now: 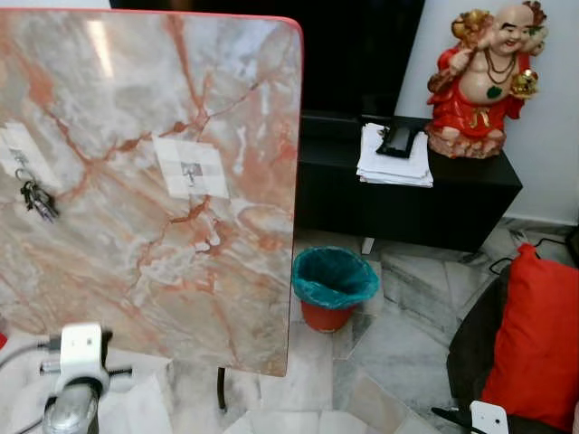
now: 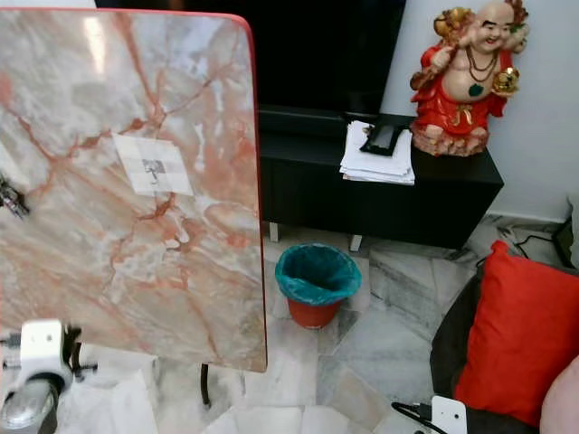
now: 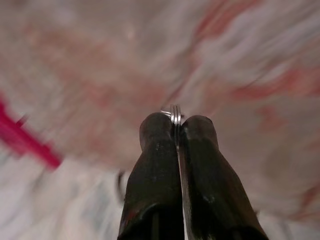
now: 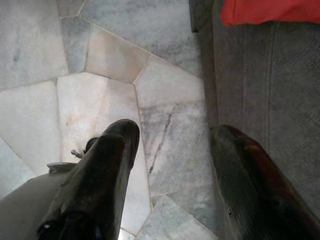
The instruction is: Hang keys on a hook
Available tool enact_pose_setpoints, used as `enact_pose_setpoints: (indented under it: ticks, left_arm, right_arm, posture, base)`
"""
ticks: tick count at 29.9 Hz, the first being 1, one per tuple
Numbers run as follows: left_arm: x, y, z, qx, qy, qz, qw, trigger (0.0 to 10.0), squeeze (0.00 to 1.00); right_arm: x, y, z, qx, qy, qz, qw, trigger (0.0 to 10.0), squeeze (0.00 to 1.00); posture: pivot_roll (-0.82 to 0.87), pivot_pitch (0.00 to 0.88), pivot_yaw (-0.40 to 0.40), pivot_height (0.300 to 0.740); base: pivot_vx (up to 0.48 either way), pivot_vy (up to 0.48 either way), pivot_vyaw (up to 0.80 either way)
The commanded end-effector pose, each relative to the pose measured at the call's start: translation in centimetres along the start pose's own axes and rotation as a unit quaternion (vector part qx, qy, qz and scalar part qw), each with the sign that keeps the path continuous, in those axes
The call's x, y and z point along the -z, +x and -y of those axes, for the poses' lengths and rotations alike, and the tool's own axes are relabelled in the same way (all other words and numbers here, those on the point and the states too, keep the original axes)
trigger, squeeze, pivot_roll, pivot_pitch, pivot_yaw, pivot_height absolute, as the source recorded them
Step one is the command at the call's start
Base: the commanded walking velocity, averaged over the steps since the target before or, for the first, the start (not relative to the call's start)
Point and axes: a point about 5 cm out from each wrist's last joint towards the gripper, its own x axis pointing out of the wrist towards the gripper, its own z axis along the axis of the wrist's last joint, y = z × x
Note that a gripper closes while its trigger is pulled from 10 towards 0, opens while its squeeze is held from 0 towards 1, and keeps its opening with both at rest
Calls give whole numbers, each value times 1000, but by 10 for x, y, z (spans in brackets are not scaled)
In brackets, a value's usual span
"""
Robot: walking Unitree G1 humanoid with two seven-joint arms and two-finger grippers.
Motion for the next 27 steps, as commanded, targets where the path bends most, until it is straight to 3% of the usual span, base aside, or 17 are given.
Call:
enact_pose_setpoints:
  ticks: [1, 6, 8, 13, 16, 17, 18, 20, 27]
  left_arm:
    - [-11, 4, 8, 19, 3, 27, 999, 10000, 0]
    - [-42, 10, 28, 52, -5, 93, 994, 10000, 0]
    - [-66, 9, 49, 86, 3, 144, 986, 10000, 0]
    - [-102, 1, 80, 119, 16, 217, 969, 10000, 0]
    - [-117, -1, 89, 127, 30, 243, 961, 10000, 0]
    - [-131, -2, 95, 134, 46, 266, 954, 10000, 0]
    - [-131, -2, 95, 134, 46, 266, 954, 10000, 0]
    - [-151, -2, 100, 134, 68, 293, 944, 10000, 0]
    - [-164, 6, 99, 102, 74, 297, 947, 10000, 0]
  right_arm:
    - [0, 0, 2, 4, -4, -3, 1000, 10000, 0]
    - [1, -1, 9, 8, -7, -3, 1000, 10000, 0]
    - [2, -1, 14, 12, -7, -3, 1000, 10000, 0]
    - [3, -2, 18, 21, 1, 0, 1000, 10000, 0]
    - [4, -2, 19, 23, 2, -1, 1000, 10000, 0]
    - [4, -2, 19, 23, 0, -2, 1000, 10000, 0]
    - [4, -2, 19, 23, 0, -2, 1000, 10000, 0]
    - [3, -2, 18, 23, 0, 0, 1000, 10000, 0]
    - [2, -2, 17, 23, 0, 2, 1000, 10000, 0]
  posture:
    - [63, 25, -41, 740]
    - [57, 27, -39, 740]
    - [60, 27, -40, 740]
    - [62, 30, -42, 740]
    - [63, 31, -45, 740]
    - [58, 33, -44, 740]
    - [58, 33, -44, 740]
    - [57, 32, -43, 740]
    - [47, 34, -47, 740]
  base:
    - [0, 0, 0]
    - [0, 0, 0]
    - [0, 0, 0]
    - [0, 0, 0]
    - [0, 0, 0]
    - [0, 0, 0]
    - [0, 0, 0]
    - [0, 0, 0]
    - [0, 0, 0]
